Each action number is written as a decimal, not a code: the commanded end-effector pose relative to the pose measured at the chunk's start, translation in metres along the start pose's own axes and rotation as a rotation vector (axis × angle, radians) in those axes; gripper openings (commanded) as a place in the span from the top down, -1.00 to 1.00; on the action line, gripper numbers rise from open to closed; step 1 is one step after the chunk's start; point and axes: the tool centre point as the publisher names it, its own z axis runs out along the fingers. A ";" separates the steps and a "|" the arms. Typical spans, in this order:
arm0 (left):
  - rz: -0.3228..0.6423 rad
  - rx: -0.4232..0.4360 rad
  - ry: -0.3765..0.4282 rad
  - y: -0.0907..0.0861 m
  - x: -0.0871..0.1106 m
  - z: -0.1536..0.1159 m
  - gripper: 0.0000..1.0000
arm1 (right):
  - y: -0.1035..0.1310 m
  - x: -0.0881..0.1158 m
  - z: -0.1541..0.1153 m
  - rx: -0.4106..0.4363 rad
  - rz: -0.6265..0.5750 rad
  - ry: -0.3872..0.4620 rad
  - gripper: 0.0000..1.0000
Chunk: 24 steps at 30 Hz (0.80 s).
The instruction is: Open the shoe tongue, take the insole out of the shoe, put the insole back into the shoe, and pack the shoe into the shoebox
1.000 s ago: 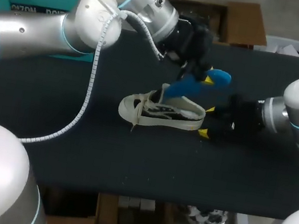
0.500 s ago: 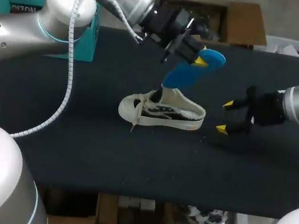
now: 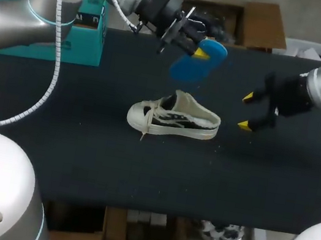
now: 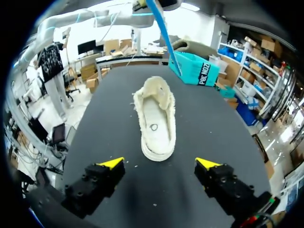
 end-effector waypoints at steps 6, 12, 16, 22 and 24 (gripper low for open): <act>-0.002 0.139 -0.218 0.023 0.058 -0.051 1.00 | 0.032 -0.027 -0.004 0.141 -0.044 0.079 -1.00; 0.023 0.189 -0.313 0.023 0.080 -0.073 1.00 | 0.045 -0.033 0.004 0.188 -0.066 0.104 -1.00; 0.042 0.220 -0.357 0.020 0.092 -0.084 1.00 | 0.055 -0.037 0.010 0.246 -0.072 0.115 -1.00; 0.049 0.268 -0.456 0.017 0.107 -0.099 1.00 | 0.071 -0.040 0.021 0.330 -0.074 0.128 -1.00; 0.030 0.267 -0.502 0.017 0.111 -0.105 1.00 | 0.076 -0.041 0.026 0.351 -0.083 0.134 -1.00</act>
